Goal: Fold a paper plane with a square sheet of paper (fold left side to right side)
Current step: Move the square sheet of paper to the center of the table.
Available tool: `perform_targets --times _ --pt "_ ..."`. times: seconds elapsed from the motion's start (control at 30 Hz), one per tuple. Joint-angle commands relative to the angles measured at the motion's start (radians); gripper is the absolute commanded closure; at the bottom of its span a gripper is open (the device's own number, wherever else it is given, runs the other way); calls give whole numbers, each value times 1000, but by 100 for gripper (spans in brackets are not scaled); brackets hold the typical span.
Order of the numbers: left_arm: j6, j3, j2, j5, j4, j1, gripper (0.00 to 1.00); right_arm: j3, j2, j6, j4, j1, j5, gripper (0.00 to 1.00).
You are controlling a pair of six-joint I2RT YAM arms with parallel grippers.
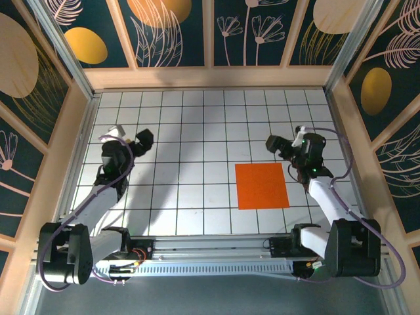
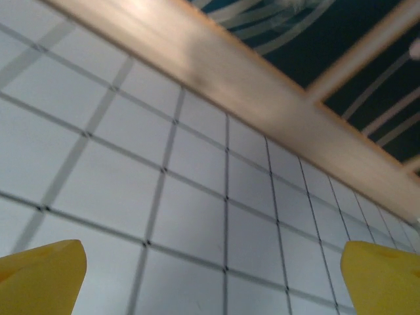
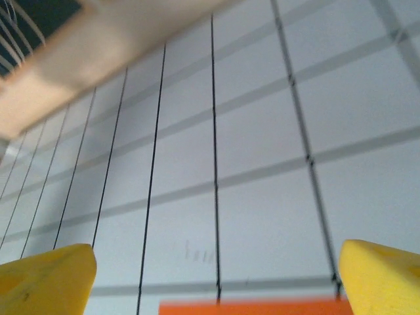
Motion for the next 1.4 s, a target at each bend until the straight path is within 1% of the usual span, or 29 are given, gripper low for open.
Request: perform_targets --times 0.0,0.07,0.13,0.2,0.37,0.53,0.73,1.0,1.13,1.23,1.37 --pt "-111 21 22 125 -129 -88 1 12 12 28 -234 62 -141 8" --pt "-152 13 49 160 -118 -129 1 12 38 17 -284 112 -143 11" --pt "-175 11 73 162 -108 -184 1 0 64 19 -299 150 -144 16" --pt "-184 17 102 144 -101 -240 1 -20 99 31 -289 168 -158 20" --pt "-215 34 168 135 -45 -303 1 -36 186 35 -256 190 -199 26" --pt "-217 45 209 121 -25 -313 1 -42 278 13 -236 212 -230 33" --pt "-211 39 193 64 -52 -313 1 -47 330 73 -157 254 -231 35" --pt "-182 44 143 -40 -129 -312 1 31 422 245 -14 369 -125 35" --pt "-178 42 128 -61 -142 -313 1 104 506 291 21 419 -76 36" --pt "-176 41 125 -65 -146 -313 1 161 579 328 58 447 -68 37" --pt "-171 42 120 -69 -158 -312 1 239 667 333 67 479 -41 37"
